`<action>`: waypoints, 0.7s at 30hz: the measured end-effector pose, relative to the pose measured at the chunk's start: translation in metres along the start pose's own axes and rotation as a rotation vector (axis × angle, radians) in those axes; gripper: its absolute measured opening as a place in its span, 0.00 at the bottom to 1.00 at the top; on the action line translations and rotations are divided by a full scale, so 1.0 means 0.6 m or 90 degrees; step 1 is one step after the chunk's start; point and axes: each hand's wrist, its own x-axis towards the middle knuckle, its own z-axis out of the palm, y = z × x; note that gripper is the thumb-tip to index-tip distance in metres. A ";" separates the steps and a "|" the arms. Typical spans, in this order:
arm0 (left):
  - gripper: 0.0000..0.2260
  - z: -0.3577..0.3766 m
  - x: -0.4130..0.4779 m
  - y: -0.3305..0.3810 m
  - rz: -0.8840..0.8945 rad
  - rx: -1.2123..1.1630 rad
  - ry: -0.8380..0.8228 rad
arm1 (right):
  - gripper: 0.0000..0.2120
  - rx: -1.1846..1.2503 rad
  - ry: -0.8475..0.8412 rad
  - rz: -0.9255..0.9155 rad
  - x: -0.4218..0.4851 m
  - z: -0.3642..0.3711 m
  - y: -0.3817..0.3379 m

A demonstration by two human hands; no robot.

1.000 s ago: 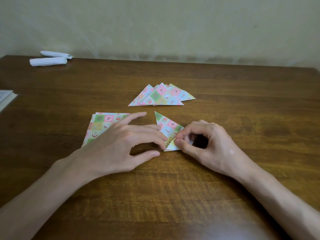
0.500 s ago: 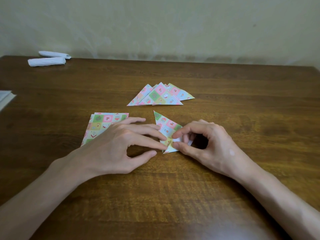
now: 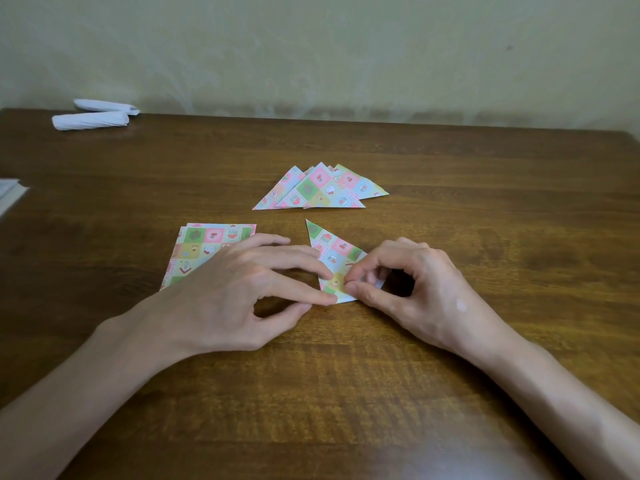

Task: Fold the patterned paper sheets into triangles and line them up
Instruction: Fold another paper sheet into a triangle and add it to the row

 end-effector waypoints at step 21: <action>0.13 0.008 -0.008 -0.001 -0.055 0.022 -0.040 | 0.07 -0.135 -0.024 -0.134 -0.011 -0.021 0.006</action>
